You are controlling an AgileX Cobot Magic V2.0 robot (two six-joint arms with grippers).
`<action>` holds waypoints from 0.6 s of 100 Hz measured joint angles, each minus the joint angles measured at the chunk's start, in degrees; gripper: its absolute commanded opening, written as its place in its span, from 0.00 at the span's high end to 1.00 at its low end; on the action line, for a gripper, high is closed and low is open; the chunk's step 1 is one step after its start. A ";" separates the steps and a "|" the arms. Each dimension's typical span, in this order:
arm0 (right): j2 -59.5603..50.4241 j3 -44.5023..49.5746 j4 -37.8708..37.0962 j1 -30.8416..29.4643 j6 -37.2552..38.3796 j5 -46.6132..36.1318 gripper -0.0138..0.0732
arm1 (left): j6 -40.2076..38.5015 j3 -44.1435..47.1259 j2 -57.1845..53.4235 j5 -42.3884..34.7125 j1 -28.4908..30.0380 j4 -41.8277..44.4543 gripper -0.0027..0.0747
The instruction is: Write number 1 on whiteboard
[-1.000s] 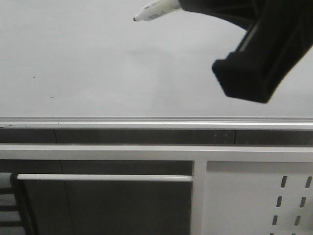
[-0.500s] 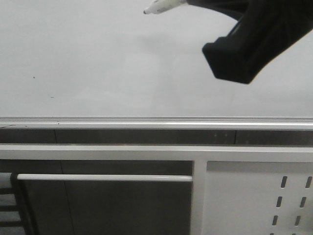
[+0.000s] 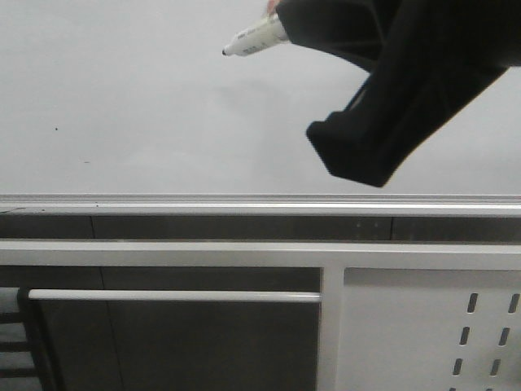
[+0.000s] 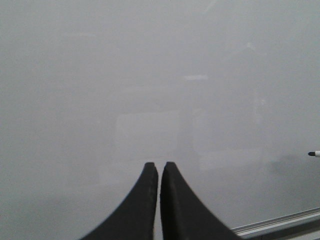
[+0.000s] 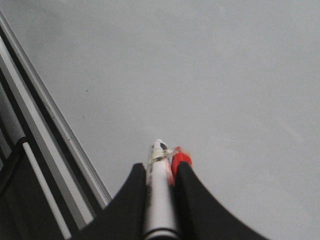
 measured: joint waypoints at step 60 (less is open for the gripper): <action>3.25 0.00 -0.19 -0.23 1.94 -4.43 0.93 | 0.00 0.00 0.00 0.00 0.00 0.00 0.99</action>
